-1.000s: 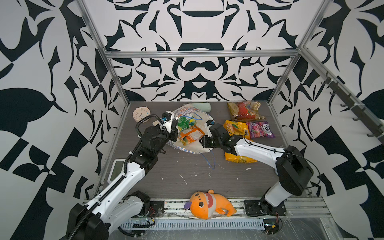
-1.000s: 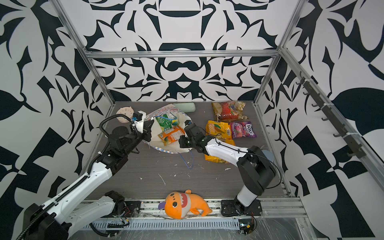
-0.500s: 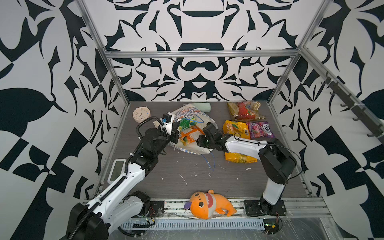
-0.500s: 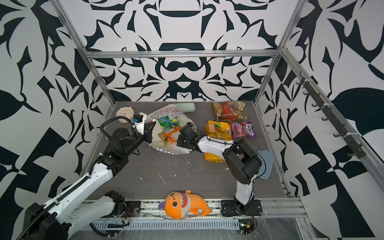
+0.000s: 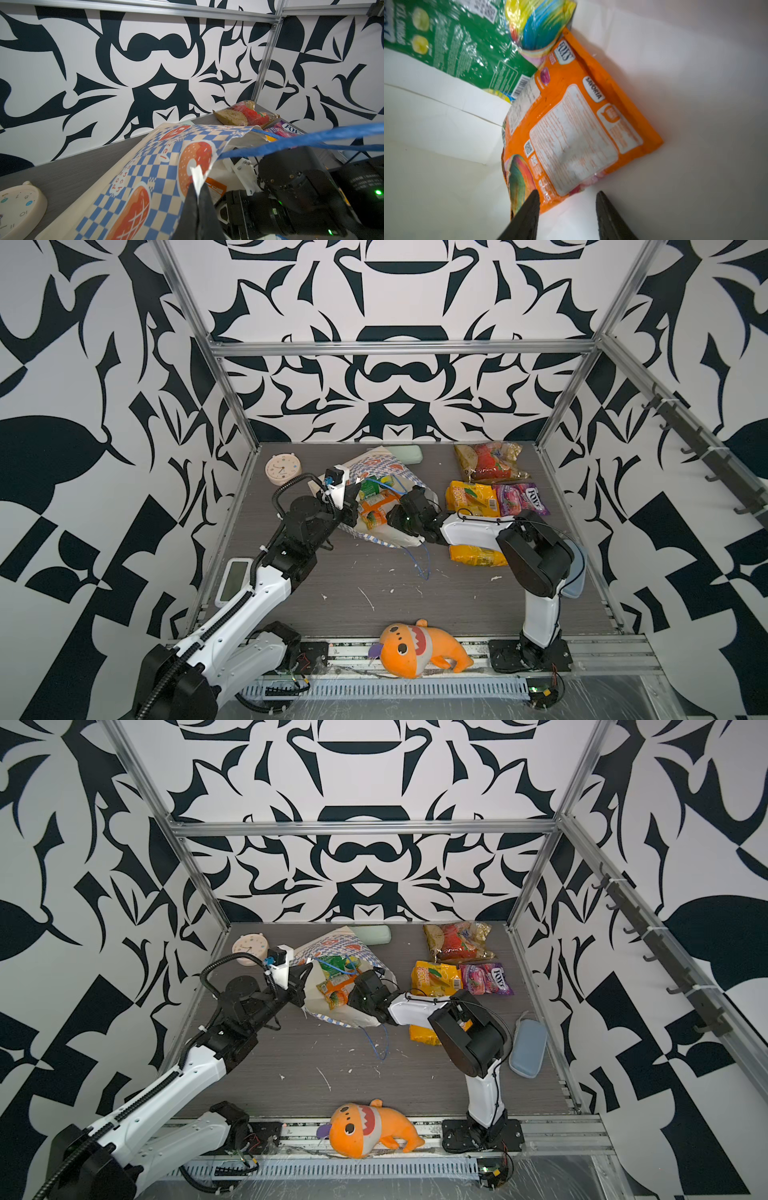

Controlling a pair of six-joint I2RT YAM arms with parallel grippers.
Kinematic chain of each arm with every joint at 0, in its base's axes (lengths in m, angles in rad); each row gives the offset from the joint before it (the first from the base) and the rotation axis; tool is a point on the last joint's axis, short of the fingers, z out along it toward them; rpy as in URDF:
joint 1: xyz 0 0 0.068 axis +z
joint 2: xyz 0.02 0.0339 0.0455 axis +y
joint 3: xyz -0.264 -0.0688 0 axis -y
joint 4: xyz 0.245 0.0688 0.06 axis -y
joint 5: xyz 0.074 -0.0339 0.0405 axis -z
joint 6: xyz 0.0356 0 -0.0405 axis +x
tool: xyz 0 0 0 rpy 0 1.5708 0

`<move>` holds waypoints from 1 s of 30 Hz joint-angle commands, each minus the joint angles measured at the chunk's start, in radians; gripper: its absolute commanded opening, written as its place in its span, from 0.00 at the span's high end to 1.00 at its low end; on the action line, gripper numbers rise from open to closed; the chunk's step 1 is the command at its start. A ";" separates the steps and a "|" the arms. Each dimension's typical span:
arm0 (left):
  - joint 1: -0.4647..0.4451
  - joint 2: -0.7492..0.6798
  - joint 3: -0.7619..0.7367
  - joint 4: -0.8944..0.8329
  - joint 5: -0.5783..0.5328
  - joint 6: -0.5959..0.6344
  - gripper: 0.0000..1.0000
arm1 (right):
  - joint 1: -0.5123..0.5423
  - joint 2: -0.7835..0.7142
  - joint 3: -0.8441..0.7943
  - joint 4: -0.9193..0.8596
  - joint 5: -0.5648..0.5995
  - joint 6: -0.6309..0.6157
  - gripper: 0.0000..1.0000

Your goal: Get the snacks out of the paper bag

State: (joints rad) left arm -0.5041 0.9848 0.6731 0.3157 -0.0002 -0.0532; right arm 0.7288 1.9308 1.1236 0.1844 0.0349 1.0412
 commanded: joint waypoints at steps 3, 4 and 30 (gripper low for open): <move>0.003 -0.004 -0.023 0.035 0.009 -0.030 1.00 | -0.008 -0.008 -0.026 0.146 0.111 0.014 0.53; 0.003 -0.002 -0.023 0.037 0.011 -0.031 1.00 | -0.007 -0.004 -0.031 0.165 0.126 0.015 0.53; 0.000 0.007 -0.004 0.052 0.025 -0.046 1.00 | -0.048 0.210 0.063 0.531 -0.018 0.077 0.78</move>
State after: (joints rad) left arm -0.5041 1.0035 0.6624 0.3161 0.0078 -0.0669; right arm 0.6979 2.1593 1.1389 0.6846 0.0006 1.1099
